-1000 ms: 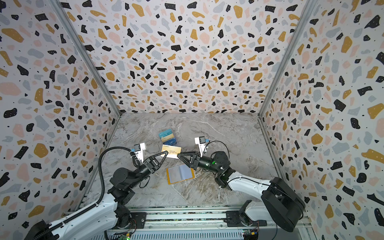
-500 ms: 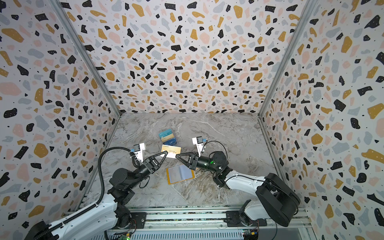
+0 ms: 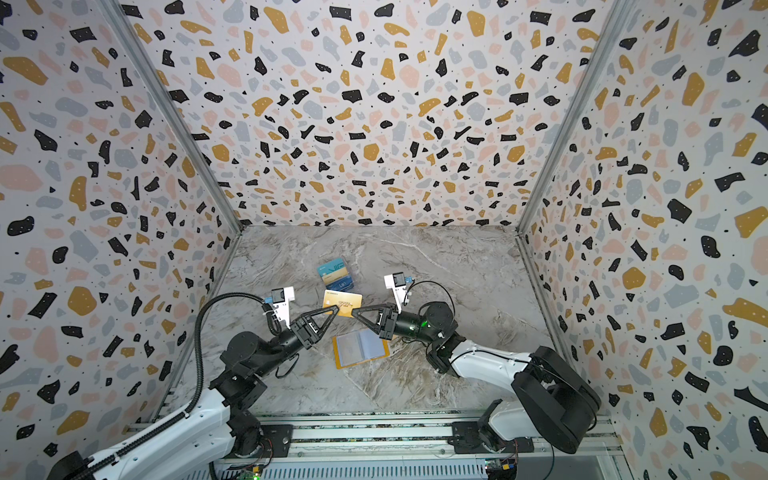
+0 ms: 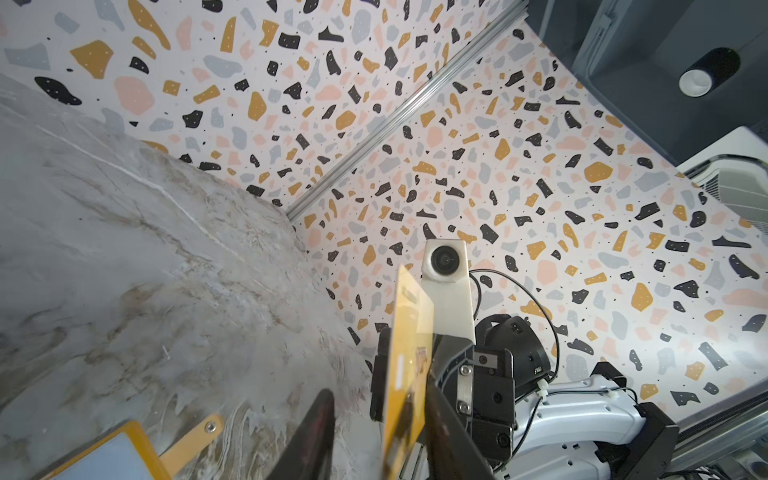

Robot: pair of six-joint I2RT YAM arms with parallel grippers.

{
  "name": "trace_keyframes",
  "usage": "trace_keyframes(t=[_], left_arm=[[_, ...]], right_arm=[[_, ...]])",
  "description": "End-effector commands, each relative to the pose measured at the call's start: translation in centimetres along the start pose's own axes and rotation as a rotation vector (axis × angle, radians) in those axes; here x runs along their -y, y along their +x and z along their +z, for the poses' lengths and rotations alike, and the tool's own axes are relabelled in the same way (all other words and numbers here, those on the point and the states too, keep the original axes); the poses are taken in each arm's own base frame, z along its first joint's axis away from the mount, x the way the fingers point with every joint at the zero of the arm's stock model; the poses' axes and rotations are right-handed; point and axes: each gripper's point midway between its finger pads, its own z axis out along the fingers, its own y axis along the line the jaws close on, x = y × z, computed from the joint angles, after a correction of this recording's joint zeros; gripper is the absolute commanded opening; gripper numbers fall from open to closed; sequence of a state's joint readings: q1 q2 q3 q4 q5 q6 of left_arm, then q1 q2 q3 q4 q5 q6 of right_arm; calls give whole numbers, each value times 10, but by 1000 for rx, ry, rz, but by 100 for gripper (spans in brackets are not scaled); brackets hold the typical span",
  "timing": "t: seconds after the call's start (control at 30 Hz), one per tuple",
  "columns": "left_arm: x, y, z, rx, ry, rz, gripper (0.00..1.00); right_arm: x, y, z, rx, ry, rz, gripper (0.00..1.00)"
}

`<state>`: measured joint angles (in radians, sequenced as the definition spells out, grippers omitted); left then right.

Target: Take the credit cards out of the card holder

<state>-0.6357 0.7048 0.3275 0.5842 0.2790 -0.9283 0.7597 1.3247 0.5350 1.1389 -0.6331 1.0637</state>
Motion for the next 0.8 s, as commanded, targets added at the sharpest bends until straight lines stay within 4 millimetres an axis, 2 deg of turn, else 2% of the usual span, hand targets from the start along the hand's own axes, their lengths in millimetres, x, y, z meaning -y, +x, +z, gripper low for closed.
trace_keyframes(t=[0.0,0.17,0.27,0.37,0.53,0.77], left_arm=[[-5,0,-2,-62,-86,139,45],[-26,7,-7,-190,-260,246,49],[-31,11,-8,-278,-315,311,51],[-25,9,-7,-332,-319,365,53],[-18,8,-5,-407,-310,445,55],[3,20,0,-551,-195,513,56]], right_arm=[[-21,-16,-6,4,-37,-82,0],[-7,-20,-24,-27,55,-138,0],[1,-21,-29,-80,115,-181,0],[7,-19,-34,-157,171,-234,0],[8,-4,-39,-338,217,-303,0],[1,18,-47,-493,171,-320,0]])
